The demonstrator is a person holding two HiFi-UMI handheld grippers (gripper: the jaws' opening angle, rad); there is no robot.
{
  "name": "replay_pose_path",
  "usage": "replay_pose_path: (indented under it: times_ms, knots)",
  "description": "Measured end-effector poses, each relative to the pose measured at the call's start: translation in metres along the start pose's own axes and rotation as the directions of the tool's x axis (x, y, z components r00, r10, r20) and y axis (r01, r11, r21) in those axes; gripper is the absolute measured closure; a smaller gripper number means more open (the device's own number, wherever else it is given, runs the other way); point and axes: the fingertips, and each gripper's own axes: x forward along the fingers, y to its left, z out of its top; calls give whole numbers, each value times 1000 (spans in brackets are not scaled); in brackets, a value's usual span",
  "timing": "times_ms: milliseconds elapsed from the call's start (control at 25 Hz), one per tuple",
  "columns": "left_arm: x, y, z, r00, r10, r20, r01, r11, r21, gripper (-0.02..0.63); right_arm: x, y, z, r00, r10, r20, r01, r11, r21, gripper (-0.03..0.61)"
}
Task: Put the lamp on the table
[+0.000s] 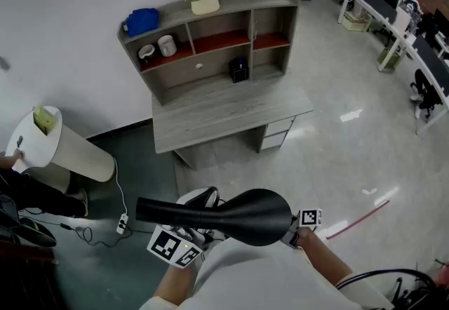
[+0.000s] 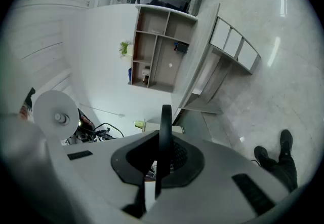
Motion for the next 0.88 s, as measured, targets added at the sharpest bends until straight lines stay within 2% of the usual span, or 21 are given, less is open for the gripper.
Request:
replay_pose_path:
  times_ms: [80, 120, 160, 240, 280, 440, 560, 680, 840, 880]
  knots:
    - [1, -1, 1, 1000, 1, 0, -1, 1000, 0, 606, -11, -15, 3, 994, -106, -12, 105, 993, -55, 558]
    - [1, -2, 1, 1000, 1, 0, -1, 1000, 1, 606, -14, -18, 3, 991, -131, -14, 129, 989, -69, 558]
    - [2, -2, 1, 1000, 1, 0, -1, 1000, 1, 604, -12, -14, 4, 995, -102, -12, 101, 993, -63, 558]
    - [4, -4, 1, 1000, 0, -1, 0, 1000, 3, 604, -3, 10, 4, 998, 55, 1, -55, 998, -37, 558]
    - [5, -5, 0, 1000, -2, -3, 2, 1000, 3, 606, -1, 15, 5, 996, 91, 4, -91, 995, -33, 558]
    - [11, -12, -1, 1000, -12, -6, 12, 1000, 1, 604, -14, 0, 5, 1000, 12, 10, -12, 1000, 3, 558]
    - [15, -15, -1, 1000, -16, -7, 16, 1000, 0, 605, -18, 5, 8, 999, 37, 16, -37, 999, 1, 557]
    - [19, -20, -4, 1000, -20, -13, 20, 1000, 0, 604, -24, 0, 10, 1000, 20, 22, -20, 1000, 11, 557]
    - [27, -30, -6, 999, -29, -17, 29, 1000, 2, 604, -30, 9, 16, 995, 94, 29, -93, 995, -32, 557]
    - [30, -32, -7, 999, -31, -18, 31, 1000, 2, 605, -34, 5, 17, 997, 73, 30, -72, 997, -31, 557]
